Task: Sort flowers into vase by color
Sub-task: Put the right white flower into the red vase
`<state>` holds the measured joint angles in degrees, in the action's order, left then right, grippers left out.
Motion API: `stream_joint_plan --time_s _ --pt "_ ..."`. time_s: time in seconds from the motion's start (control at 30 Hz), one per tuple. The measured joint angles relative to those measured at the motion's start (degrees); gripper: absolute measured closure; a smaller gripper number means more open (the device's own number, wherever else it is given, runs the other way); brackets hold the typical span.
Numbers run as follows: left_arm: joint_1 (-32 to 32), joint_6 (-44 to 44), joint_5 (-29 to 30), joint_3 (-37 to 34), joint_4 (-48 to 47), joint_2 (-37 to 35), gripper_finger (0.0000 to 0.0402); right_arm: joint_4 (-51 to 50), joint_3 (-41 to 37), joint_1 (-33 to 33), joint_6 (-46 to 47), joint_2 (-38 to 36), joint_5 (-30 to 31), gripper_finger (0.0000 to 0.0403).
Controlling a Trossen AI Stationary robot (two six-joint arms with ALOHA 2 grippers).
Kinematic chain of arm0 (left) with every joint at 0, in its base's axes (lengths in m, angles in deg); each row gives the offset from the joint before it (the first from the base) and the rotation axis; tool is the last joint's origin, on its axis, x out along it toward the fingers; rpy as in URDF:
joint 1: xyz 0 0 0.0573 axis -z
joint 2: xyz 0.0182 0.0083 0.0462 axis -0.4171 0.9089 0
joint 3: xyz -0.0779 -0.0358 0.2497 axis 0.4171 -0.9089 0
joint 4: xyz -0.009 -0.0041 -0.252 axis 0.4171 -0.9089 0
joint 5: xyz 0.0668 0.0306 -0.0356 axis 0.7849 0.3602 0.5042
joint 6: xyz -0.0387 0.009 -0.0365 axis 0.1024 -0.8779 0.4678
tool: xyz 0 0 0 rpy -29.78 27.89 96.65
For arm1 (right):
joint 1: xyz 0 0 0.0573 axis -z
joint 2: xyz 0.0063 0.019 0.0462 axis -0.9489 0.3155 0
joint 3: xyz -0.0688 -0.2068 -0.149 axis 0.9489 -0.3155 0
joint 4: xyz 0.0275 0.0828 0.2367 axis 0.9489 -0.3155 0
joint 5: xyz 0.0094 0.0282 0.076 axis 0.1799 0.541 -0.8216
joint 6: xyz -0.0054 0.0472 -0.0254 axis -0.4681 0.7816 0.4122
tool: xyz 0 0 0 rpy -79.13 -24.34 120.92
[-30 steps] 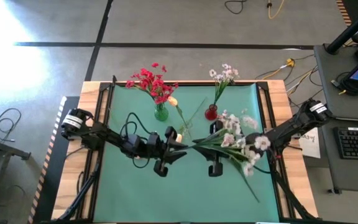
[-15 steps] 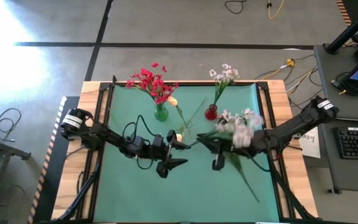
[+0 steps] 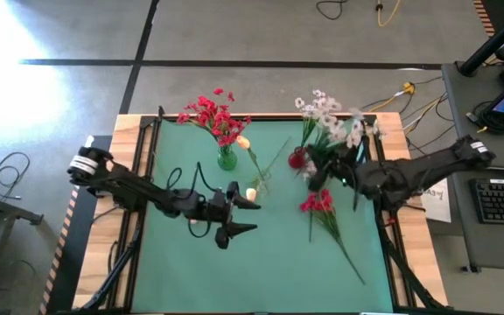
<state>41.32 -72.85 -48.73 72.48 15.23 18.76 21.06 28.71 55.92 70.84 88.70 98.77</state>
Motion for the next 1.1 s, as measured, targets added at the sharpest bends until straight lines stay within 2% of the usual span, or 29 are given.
stream_joint_plan --time_s 0.07,0.2,0.27,0.47,0.8,1.1 --pt "0.0 -0.9 0.0 0.7 -4.3 -1.3 0.0139 -1.8 0.0 3.0 1.1 -0.1 -1.4 0.036" --pt "0.0 -1.9 0.5 1.7 -11.3 -3.9 0.0139 -2.3 0.0 9.7 2.2 1.0 -8.7 0.036" --pt "0.0 -2.5 1.6 1.8 -14.1 -5.2 0.0139 -2.5 0.0 12.7 2.3 1.8 -10.4 0.036" --pt "0.0 -2.0 3.0 1.9 -25.6 -10.9 0.0139 -2.6 0.0 18.6 0.5 2.8 -10.5 0.036" --pt "0.0 -0.4 3.1 1.9 -45.6 -21.1 0.0139 0.2 -3.0 23.4 -0.7 3.2 -8.6 0.036" --pt "0.2 0.6 3.1 1.9 -52.1 -26.2 0.0139 4.4 -6.4 25.8 -0.8 5.3 -8.5 0.036"
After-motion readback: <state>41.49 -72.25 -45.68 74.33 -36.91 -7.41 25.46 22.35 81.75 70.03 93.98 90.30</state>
